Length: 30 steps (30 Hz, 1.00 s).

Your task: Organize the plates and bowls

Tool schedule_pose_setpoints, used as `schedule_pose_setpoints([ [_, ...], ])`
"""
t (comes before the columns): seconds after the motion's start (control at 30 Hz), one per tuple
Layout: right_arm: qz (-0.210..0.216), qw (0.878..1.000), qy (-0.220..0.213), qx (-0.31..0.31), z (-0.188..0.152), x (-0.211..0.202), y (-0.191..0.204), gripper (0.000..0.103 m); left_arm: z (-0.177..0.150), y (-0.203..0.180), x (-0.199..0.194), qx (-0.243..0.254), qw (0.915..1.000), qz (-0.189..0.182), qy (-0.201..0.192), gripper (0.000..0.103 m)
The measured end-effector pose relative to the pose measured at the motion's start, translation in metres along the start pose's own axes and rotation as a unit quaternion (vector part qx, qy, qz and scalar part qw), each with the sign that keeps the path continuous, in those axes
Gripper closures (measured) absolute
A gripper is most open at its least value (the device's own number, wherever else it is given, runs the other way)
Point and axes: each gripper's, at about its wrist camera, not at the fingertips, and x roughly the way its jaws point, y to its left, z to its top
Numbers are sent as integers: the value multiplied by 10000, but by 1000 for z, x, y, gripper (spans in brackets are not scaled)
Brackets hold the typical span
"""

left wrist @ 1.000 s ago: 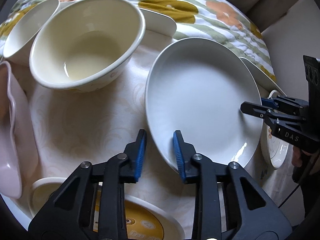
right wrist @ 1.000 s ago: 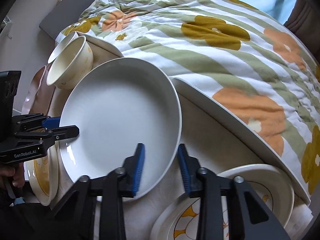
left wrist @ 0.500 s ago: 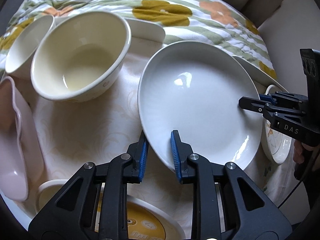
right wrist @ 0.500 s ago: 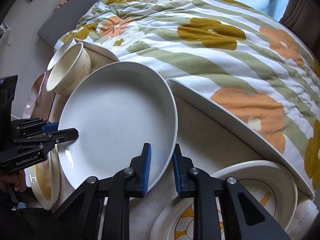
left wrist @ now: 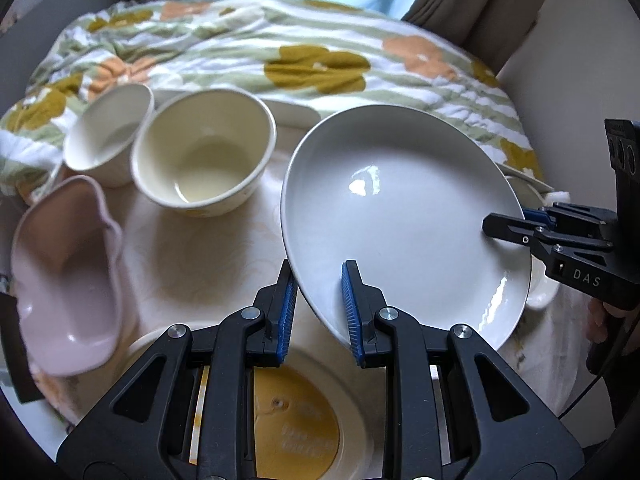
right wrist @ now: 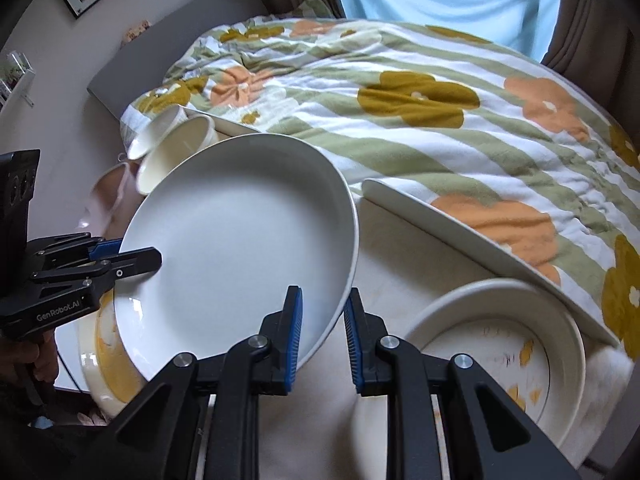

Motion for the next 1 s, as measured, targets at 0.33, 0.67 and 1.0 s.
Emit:
schedule_pose_setpoints([
  [0.33,-27,9986,-448,264,-57,-54,60,84,-73,15,-84,71,9994,-103,-330,83],
  [0.67,-10,9987,-406,310,-97,-52,124,84,-123,61,-110,46,9997,-150,-185,83],
  [1.0,-431,9972,-168,582,-112,-11,166,84,-137,109,-79,330,9991,-208,190,83],
])
